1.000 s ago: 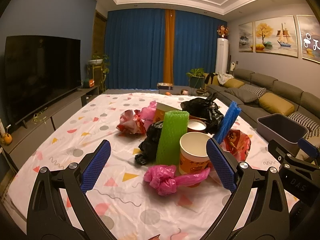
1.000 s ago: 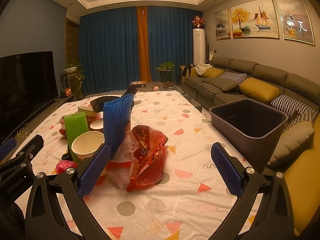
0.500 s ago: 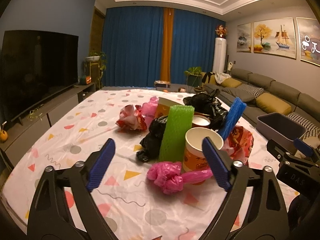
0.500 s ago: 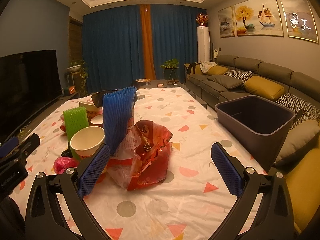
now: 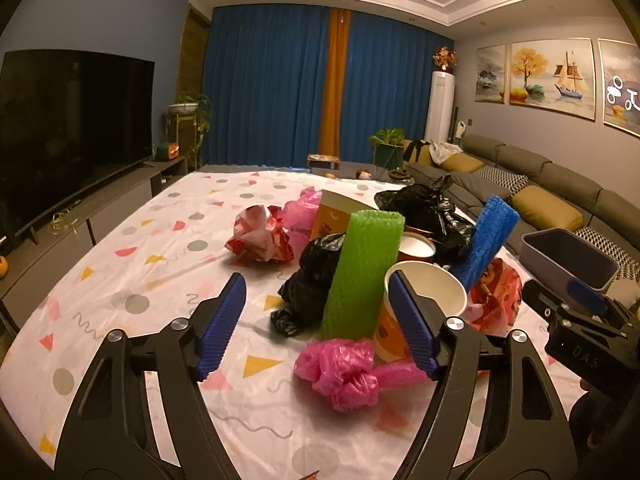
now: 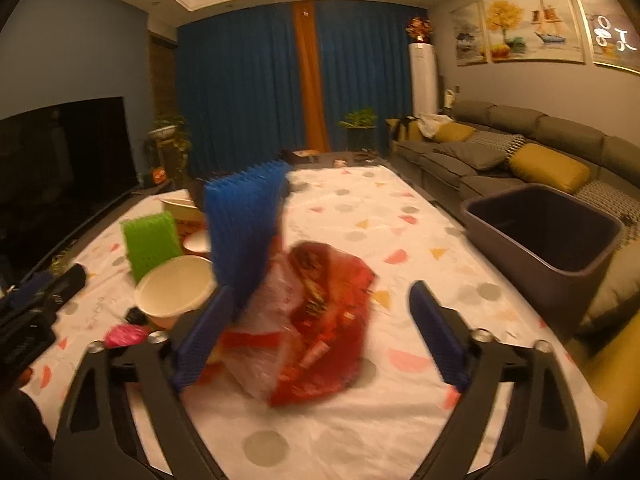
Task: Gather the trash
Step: 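Grasp the green foam sleeve with the left tool while the right tool grasps the blue foam sleeve, then carry both foam sleeves over the grey bin and open both tools to drop them, then move both open tools back toward the trash on the table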
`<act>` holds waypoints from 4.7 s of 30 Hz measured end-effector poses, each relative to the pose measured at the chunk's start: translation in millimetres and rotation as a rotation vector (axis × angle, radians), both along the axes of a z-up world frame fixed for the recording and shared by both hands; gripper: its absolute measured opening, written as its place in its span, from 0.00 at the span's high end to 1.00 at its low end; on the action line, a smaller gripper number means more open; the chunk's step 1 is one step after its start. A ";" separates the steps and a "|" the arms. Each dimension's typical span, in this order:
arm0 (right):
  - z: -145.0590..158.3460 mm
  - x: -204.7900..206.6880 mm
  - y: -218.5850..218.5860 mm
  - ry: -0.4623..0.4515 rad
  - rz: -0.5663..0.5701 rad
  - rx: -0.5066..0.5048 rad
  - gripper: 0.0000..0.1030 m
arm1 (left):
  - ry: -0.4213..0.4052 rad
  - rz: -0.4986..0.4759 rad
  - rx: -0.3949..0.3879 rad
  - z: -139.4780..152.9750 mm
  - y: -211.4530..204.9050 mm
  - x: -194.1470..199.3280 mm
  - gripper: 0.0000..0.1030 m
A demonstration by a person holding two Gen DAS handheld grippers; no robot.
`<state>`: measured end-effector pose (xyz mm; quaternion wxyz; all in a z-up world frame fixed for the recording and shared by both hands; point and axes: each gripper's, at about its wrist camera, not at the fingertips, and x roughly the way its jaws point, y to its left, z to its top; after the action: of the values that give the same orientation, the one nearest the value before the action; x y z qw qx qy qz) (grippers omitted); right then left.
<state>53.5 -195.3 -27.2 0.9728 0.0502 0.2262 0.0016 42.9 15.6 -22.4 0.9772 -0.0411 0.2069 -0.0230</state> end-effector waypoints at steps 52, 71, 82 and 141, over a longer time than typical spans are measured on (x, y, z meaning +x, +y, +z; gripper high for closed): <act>76.4 -23.3 -6.5 -0.218 0.106 -0.016 0.92 | -0.107 -0.212 -0.050 74.5 -13.0 16.9 0.90; 84.9 -40.2 -122.0 -0.264 -0.150 -0.127 0.92 | -0.129 -0.457 -0.049 95.7 -168.6 31.5 0.90; 59.5 -20.9 -211.8 -0.242 -0.305 -0.110 0.92 | -0.115 -0.618 -0.069 69.7 -293.7 79.6 0.90; 49.2 -54.1 -187.9 -0.212 -0.354 -0.063 0.16 | -0.069 -0.349 -0.031 31.6 -237.2 48.7 0.06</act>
<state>-0.6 -383.2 22.0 0.9773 0.0583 0.1099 -0.1712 91.5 -221.6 9.1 0.9642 -0.0189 0.1766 -0.1967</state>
